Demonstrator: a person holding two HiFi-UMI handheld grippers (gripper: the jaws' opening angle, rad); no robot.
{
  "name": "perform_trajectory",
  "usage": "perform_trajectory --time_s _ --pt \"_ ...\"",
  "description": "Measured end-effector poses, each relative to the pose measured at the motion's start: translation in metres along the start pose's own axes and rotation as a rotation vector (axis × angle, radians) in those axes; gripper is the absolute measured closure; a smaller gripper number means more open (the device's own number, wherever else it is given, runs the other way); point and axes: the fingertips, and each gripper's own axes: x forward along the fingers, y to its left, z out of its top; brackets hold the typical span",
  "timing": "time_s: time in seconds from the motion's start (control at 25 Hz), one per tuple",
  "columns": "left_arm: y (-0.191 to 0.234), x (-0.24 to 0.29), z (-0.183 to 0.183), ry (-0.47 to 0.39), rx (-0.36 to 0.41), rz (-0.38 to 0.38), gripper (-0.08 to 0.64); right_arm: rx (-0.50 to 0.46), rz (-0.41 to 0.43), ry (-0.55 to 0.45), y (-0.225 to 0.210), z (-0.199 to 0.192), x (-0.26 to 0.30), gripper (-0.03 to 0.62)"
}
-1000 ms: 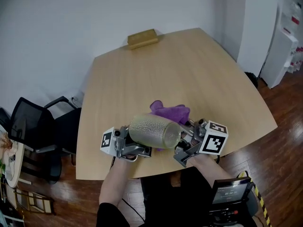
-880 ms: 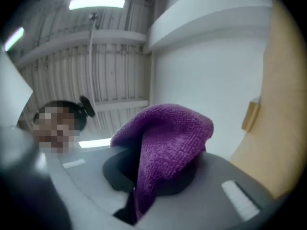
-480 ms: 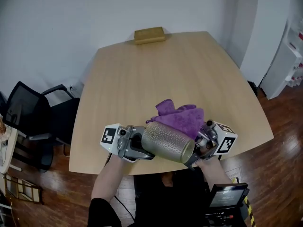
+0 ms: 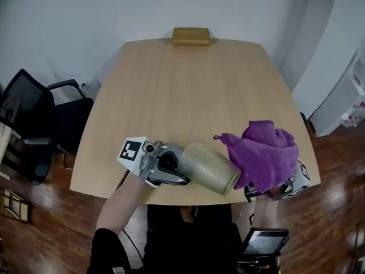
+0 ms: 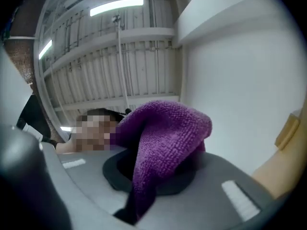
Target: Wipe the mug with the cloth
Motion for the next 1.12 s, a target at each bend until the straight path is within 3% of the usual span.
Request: perform_trajectory --time_s 0.12,0.24,0.32,0.44,0.56,0.64,0.72,0.76,0.92,1.0,1.12 --pt "-0.004 0.004 -0.014 0.048 -0.035 -0.039 0.517 0.025 0.062 0.118 0.013 -0.027 0.016 0.557" --pt "-0.016 0.010 -0.030 0.105 -0.073 -0.104 0.517 0.088 0.070 0.206 0.006 -0.053 0.018 0.557" --pt "-0.022 0.014 -0.043 0.157 -0.091 -0.134 0.515 0.076 0.010 0.292 -0.014 -0.075 0.014 0.557" --pt "-0.020 0.016 -0.053 0.200 -0.098 -0.123 0.509 -0.057 -0.173 0.430 -0.056 -0.094 0.004 0.557" --pt "-0.008 0.010 -0.041 0.168 -0.085 -0.059 0.517 -0.177 -0.248 0.398 -0.061 -0.064 -0.007 0.557" --pt "0.000 0.005 -0.036 0.165 -0.076 -0.013 0.517 -0.222 -0.194 0.315 -0.038 -0.029 -0.009 0.557" --pt "0.007 0.001 -0.039 0.193 -0.073 0.027 0.517 -0.272 -0.124 0.324 -0.008 -0.011 -0.001 0.557" --pt "0.009 0.000 -0.043 0.213 -0.071 0.041 0.517 -0.302 -0.101 0.395 0.004 -0.016 0.004 0.557" --pt "0.010 -0.002 -0.065 0.334 -0.069 0.054 0.517 -0.526 -0.096 0.872 0.009 -0.088 0.002 0.557" --pt "0.005 -0.001 -0.079 0.403 -0.081 0.025 0.517 -0.552 -0.097 0.975 0.001 -0.113 -0.001 0.557" --pt "-0.003 0.003 -0.084 0.417 -0.091 -0.019 0.477 -0.450 -0.127 1.009 -0.017 -0.130 -0.006 0.557"
